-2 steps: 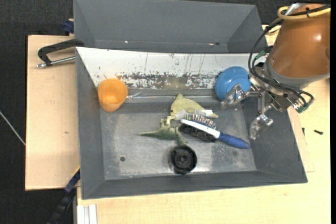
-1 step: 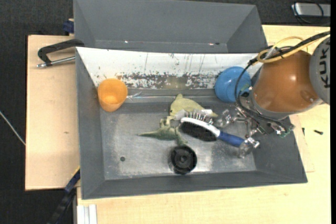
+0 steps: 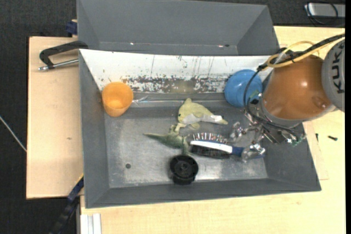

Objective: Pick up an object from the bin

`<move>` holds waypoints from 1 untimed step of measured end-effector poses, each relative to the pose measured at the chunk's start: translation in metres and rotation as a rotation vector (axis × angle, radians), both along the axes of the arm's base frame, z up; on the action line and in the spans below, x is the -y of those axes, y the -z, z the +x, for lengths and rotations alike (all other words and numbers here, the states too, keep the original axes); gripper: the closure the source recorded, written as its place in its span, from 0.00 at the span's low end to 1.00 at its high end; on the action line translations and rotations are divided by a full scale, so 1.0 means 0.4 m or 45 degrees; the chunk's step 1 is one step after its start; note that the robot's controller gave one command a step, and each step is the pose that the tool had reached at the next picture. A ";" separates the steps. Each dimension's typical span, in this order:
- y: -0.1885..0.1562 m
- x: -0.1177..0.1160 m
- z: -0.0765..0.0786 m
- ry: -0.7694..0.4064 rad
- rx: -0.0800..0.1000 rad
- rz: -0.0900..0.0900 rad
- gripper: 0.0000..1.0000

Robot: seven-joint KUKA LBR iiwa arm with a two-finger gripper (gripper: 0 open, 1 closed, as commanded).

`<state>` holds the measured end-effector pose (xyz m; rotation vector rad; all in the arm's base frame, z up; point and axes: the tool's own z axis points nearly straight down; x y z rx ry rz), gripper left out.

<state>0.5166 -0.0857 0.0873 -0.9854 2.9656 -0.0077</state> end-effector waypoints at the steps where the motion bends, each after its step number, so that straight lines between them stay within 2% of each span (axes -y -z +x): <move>1: -0.293 -0.023 0.005 -0.027 -0.005 -0.002 1.00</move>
Offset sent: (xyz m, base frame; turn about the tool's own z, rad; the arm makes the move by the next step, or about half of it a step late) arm -0.0010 0.0082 0.1123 -0.0225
